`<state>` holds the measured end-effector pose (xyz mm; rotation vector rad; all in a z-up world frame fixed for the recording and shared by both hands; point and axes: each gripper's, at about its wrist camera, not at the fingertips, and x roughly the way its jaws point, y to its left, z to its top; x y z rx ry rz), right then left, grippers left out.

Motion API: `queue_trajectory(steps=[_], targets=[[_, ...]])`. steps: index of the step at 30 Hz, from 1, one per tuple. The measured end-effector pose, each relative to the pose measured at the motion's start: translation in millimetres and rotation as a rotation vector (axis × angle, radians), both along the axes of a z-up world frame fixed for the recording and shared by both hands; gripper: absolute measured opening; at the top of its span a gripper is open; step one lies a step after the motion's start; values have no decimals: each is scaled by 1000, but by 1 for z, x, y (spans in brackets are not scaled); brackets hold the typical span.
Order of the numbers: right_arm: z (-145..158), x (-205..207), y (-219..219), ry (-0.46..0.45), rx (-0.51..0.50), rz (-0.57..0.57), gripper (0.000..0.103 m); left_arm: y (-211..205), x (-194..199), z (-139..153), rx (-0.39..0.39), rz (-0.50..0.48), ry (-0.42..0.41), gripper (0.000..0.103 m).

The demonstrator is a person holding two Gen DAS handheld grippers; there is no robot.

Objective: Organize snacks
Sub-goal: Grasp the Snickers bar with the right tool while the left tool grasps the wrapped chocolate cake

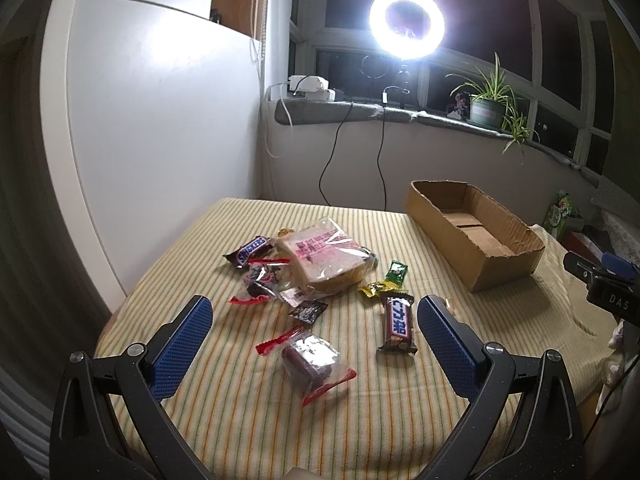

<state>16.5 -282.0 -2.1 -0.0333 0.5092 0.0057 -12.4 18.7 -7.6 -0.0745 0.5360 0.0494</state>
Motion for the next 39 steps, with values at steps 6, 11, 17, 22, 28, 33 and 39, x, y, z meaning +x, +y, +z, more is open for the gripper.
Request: queue_trajectory(steps=[6,11,17,22,28,33,39], targets=[[-9,10,14,36,24,139,93,11,2,-16,-33,6,53,96],[-25,24,37,113,62,291,73,21,3,-33,-104,-6,114,86],[-42,44,72,244,149,456,63,30,11,-52,-205,-26,173,78],[-52,53,104,315,148,538,55,29,23,-65,-262,-54,218,73],[-64,73,133,397,161,575,49,27,35,-76,-288,-60,245,71],[-70,86,150,452,159,579,43,27,44,-86,-303,-61,270,68],[-85,98,162,504,143,553,42,32,48,-90,-312,-53,272,55]])
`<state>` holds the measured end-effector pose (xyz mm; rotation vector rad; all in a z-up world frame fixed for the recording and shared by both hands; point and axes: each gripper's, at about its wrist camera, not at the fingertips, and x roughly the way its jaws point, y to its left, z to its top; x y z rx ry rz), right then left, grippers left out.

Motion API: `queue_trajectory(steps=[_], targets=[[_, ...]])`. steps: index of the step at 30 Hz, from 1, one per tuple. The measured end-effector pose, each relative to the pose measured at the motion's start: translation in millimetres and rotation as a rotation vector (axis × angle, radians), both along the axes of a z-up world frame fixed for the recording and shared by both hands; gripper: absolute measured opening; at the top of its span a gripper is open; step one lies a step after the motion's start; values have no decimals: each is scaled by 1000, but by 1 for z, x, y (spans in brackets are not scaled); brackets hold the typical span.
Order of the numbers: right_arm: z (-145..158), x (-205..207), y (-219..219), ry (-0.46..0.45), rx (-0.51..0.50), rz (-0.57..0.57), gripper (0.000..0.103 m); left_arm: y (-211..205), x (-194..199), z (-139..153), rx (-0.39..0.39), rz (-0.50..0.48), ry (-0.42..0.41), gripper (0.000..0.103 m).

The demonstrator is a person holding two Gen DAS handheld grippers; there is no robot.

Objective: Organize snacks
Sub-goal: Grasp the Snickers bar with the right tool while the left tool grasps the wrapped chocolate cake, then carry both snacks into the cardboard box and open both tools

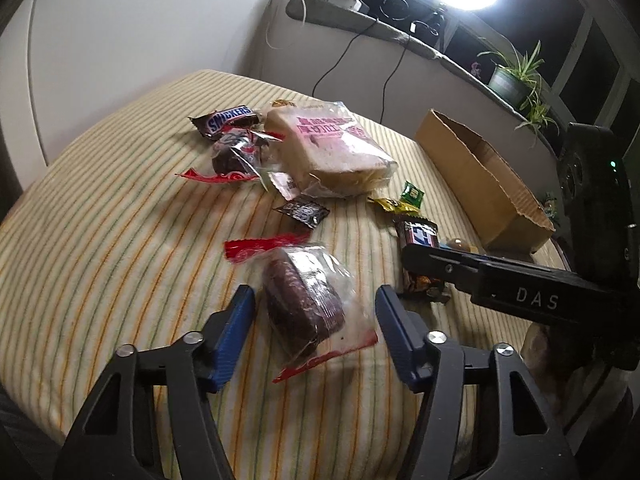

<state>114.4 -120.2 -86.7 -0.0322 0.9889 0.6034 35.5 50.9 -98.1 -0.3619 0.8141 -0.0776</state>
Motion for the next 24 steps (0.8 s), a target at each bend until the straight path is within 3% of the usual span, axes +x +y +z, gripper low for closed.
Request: queue_trajectory(steps=[8,12,24], targets=[[0,1,11,9,-62,20,41,6,-1,-4,-12,-1,-15,45],[0,2,17,0,-94,31,35,8,-1,-4,-18,-7,-18,44],[21,-9,-4,-22,-1,5,33,15,-2,13,-44,6,-38,43]])
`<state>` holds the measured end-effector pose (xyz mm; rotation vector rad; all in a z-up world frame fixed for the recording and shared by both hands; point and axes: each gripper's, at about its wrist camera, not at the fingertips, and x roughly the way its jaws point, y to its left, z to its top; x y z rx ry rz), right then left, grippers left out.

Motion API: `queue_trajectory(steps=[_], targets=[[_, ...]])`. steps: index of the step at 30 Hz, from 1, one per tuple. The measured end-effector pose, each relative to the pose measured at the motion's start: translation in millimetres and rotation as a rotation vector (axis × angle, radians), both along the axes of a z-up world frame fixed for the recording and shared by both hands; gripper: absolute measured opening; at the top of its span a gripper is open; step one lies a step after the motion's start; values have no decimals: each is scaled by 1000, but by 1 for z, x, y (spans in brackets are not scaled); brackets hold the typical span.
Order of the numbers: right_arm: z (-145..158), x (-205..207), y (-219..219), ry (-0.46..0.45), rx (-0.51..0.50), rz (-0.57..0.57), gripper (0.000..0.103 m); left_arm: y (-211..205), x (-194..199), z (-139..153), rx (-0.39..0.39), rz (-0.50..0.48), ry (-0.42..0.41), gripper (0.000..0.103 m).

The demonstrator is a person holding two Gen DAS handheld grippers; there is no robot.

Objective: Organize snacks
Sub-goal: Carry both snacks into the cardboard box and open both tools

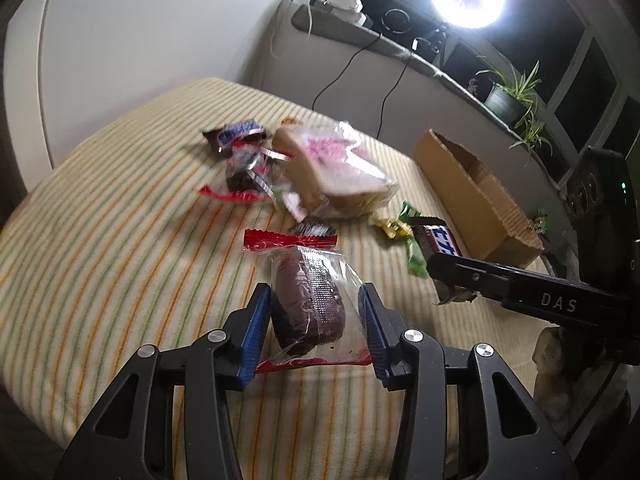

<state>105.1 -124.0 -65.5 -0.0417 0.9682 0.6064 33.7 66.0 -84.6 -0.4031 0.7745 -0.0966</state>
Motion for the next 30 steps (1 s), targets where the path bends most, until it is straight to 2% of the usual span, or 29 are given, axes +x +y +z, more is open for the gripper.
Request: queue_trajectory(steps=[6,16,21,30], targets=[[22,3,-29,-29,48,-27,33,-14,15,22,17,-36,-37,43],[60,34,-103,-110,68,-149,33,-68,72,54,25,-164,-98,43],[61,61,-143,-112,54,-222,33,-105,100,62,28,-231,-116,43],[54,98,-198,-117,25,-315,33,-172,139,61,40,-346,-102,43]])
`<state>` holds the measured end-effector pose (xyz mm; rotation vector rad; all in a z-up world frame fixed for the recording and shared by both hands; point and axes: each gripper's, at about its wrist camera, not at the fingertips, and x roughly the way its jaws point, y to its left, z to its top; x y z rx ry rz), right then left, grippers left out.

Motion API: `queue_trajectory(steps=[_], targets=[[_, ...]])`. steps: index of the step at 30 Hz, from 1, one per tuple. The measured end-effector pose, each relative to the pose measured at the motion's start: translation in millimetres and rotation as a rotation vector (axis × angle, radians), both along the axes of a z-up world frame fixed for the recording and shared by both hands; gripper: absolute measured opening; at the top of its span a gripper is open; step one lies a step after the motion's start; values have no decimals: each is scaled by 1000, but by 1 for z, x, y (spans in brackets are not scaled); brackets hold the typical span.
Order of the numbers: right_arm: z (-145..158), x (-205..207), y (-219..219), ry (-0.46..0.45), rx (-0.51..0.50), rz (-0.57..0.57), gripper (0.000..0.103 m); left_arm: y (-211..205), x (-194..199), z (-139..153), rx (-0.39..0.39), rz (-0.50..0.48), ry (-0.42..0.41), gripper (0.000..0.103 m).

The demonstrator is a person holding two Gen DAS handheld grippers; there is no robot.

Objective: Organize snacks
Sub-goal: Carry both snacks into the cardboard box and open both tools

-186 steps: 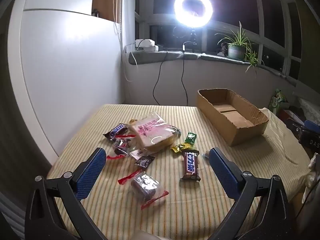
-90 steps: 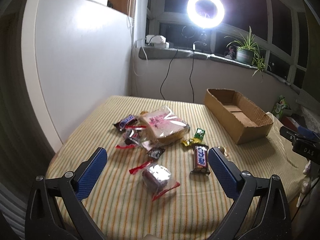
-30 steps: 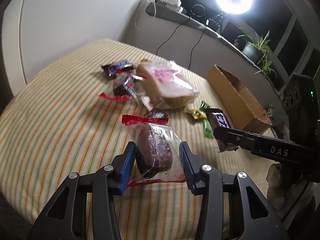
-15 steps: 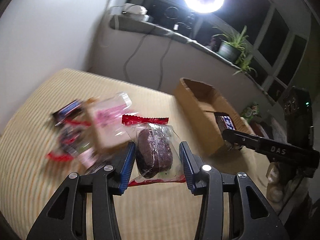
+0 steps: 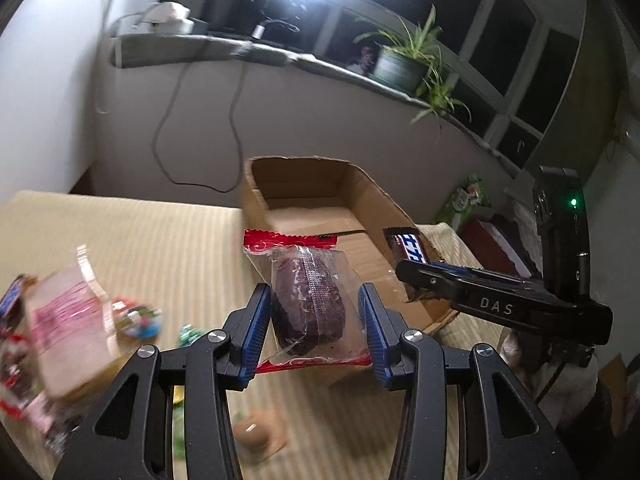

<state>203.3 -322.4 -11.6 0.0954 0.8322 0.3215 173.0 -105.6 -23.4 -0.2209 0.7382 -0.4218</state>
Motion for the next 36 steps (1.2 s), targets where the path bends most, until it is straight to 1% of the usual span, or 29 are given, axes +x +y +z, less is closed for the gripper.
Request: queue_trajectory(steps=[3,6,10,14,19,20,21,22,23,28,33,36], targets=[[-4,8,-16,8,-2,-26,33,-20,13,-6,13,-27,16,43],[-8,15,-26,10,-14,-43,33,-33,22,-11,6,-46,36,43],[-12,19,-35,20,-20,-55,33,-49,24,-14,25,-77,32,43],[-14,26,-39,27,-17,-58,33,-57,29,-18,29,-86,45,43],[-13,27,-37,25,-31,-55,34,-59,31,-18,33,-89,50,44],[-13,27,-37,25,-35,-54,34,-59,31,-18,34,-90,48,46],[-13,27,-36,26,-39,-53,34,-59,30,-17,37,-91,45,51],[-13,27,-35,25,-43,-54,34,-59,30,-17,40,-89,42,55],[-13,27,-34,25,-47,-55,34,-60,30,-17,42,-88,39,56],[-10,25,-32,14,-66,-62,34,-56,26,-13,34,-82,28,56],[-5,15,-32,-2,-65,-70,42,-50,15,-5,24,-79,8,56],[0,5,-29,-24,-65,-66,42,-44,5,1,19,-78,-16,56]])
